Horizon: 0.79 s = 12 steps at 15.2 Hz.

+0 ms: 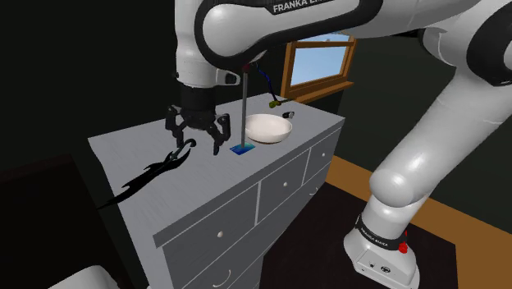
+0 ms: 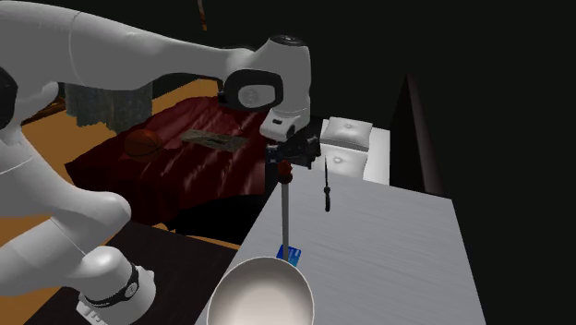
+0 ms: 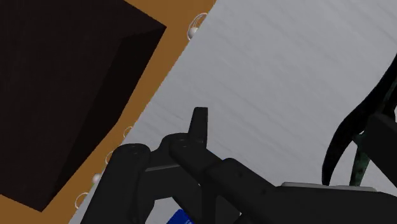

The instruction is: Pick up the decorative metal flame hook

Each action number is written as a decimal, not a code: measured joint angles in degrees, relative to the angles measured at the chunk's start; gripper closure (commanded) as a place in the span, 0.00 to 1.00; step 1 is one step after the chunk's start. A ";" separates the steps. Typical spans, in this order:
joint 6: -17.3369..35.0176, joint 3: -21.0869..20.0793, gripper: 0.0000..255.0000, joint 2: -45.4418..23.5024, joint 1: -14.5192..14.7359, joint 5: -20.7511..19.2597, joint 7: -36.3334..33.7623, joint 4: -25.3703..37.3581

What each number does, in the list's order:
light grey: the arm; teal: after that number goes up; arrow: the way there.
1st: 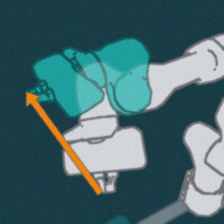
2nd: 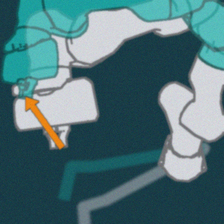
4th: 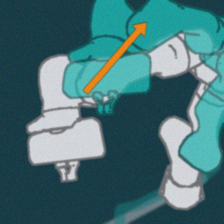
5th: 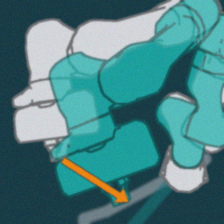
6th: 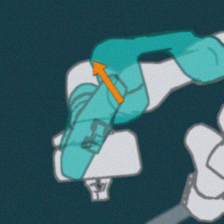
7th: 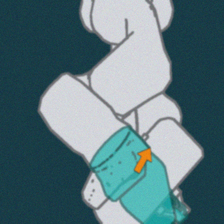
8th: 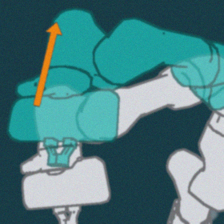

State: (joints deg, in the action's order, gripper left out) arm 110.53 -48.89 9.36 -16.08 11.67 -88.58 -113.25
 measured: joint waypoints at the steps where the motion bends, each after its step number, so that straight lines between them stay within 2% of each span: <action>1: 0.74 -1.51 0.00 -3.47 -0.68 -2.48 -4.03 1.86; 4: 2.05 -4.45 0.00 -15.43 0.63 -12.04 -18.23 8.56; 7: 1.84 -2.52 0.00 -24.83 4.75 -19.29 -29.11 15.07; 9: 1.70 -1.13 0.00 -28.35 7.11 -21.78 -33.34 17.82; 12: 3.28 -0.38 0.00 -29.71 7.69 -22.80 -34.56 17.23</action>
State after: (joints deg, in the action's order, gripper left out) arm 113.80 -49.27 -20.35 -8.39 -11.14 -123.15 -96.03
